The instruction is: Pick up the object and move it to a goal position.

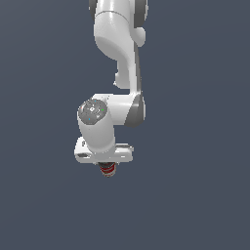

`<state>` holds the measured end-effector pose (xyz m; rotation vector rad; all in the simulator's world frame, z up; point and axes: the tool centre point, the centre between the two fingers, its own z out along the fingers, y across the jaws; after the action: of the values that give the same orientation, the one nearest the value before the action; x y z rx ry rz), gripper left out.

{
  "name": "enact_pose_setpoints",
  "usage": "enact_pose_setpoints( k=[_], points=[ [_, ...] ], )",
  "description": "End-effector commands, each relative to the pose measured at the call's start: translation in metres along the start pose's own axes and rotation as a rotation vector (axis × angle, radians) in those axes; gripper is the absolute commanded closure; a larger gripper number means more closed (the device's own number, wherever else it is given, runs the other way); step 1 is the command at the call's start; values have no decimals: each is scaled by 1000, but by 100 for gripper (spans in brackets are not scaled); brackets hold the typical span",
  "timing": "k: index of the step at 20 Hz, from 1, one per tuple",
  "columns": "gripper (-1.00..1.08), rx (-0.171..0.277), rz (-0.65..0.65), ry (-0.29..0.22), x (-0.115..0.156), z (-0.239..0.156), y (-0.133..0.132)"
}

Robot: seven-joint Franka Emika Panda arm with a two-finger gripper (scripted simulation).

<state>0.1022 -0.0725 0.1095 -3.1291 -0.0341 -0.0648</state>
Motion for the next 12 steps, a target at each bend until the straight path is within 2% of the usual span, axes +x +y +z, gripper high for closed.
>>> enact_pose_setpoints(
  k=[1, 7, 12],
  points=[
    [108, 5, 46, 42, 11, -30, 10],
    [108, 25, 211, 169, 33, -124, 49],
    [108, 44, 378, 296, 36, -220, 92]
  ],
)
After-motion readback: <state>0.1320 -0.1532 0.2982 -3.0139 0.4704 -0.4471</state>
